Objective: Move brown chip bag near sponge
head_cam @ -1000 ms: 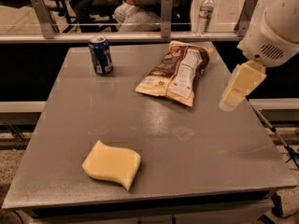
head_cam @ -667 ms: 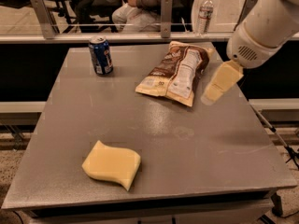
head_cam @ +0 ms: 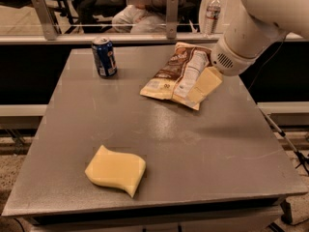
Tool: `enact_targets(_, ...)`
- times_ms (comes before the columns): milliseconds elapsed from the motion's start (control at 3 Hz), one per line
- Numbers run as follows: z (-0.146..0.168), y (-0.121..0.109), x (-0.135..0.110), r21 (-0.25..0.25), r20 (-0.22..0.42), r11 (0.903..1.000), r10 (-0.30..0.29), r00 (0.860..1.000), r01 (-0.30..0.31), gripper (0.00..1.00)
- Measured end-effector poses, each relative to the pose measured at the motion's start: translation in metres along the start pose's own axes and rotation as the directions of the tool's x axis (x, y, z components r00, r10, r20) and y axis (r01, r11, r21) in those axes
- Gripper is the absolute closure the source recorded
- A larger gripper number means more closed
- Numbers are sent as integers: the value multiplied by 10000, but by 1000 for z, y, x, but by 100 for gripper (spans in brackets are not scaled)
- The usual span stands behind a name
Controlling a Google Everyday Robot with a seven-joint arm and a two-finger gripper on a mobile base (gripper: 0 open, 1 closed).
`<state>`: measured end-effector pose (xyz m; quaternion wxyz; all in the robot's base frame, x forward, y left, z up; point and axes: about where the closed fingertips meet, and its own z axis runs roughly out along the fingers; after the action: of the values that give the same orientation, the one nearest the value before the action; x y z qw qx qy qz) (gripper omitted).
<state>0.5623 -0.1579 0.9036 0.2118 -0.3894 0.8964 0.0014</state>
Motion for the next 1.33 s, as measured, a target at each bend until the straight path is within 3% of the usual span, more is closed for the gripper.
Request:
enact_targets(667,41,6,-9,-265,-226,9972,686,9974,-692,0)
enact_targets(1333,69,11,-20,-536,-381,9955,757,9964,-776,0)
